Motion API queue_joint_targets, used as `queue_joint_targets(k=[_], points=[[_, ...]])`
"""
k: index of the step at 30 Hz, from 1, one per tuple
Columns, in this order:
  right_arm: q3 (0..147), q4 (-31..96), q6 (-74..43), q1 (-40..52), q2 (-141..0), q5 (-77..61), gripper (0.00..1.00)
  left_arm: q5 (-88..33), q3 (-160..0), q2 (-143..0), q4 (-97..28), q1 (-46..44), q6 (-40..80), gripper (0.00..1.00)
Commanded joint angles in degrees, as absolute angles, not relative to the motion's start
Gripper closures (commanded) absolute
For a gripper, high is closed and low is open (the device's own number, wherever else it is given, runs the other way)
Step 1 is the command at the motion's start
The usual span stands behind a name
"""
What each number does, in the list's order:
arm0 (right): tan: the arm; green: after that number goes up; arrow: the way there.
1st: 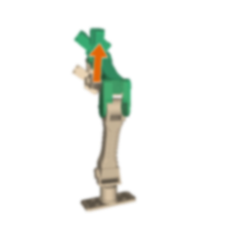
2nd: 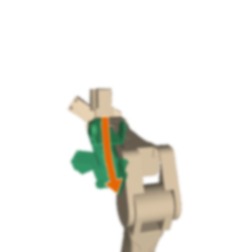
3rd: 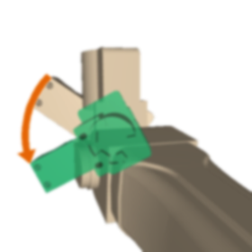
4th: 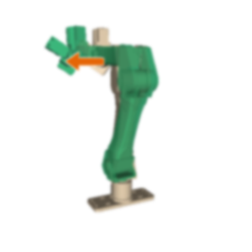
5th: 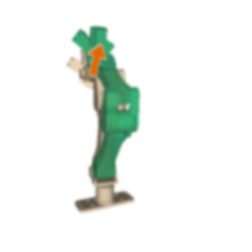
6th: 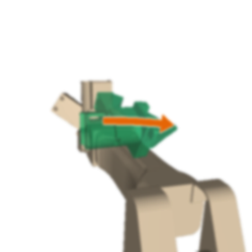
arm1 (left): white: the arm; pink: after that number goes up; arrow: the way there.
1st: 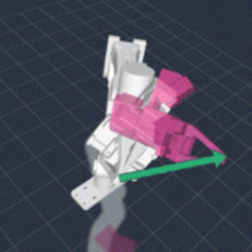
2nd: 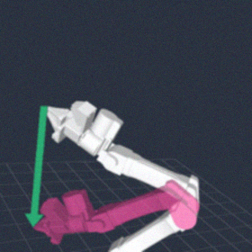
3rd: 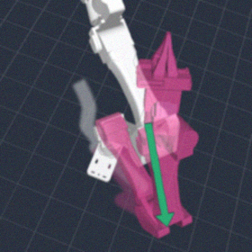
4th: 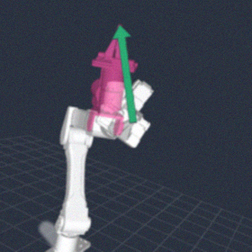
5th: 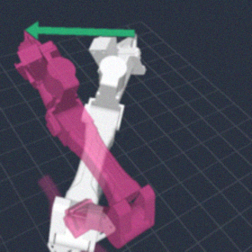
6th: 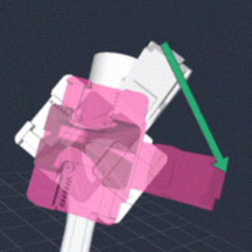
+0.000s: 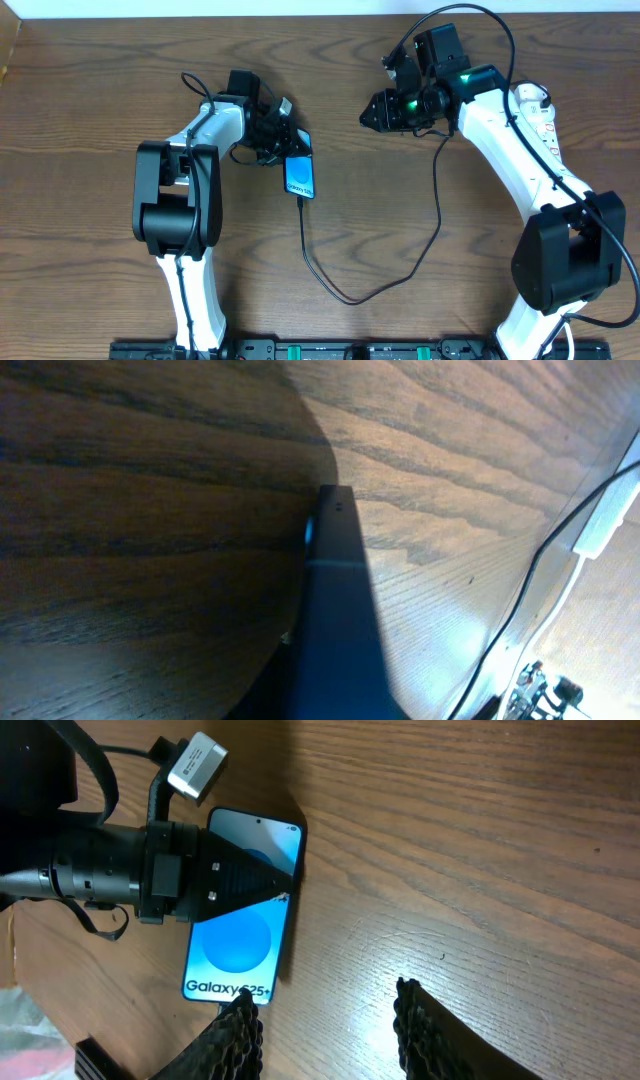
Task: Plug charger to phone and switch on socket
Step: 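Lower the plugged phone flat onto the table with the left gripper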
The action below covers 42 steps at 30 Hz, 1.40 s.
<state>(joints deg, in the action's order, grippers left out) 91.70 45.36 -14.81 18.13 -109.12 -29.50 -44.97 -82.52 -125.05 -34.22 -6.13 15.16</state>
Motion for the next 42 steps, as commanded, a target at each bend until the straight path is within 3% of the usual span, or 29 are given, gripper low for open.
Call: queue_joint_targets(k=[1, 11, 18, 30, 42], points=[[92.09, 45.47, -14.06, 18.55, -108.44, -29.02, 0.58, -45.32, -82.61, -125.84, -34.44, -6.26, 14.68, 0.85], [92.09, 45.47, -14.06, 18.55, -108.44, -29.04, 0.57, -44.25, -82.61, -125.84, -34.50, -6.24, 14.72, 0.69], [92.09, 45.56, -14.06, 18.55, -108.44, -29.02, 0.57, -43.22, -82.61, -125.84, -34.72, -6.24, 14.68, 0.68], [92.09, 46.09, -14.04, 18.52, -108.44, -28.99, 0.58, -30.74, -82.61, -125.84, -37.01, -6.20, 14.68, 0.67], [92.09, 46.28, -14.04, 18.55, -108.44, -29.02, 0.58, -28.38, -82.61, -125.84, -37.28, -6.20, 14.63, 0.67]])
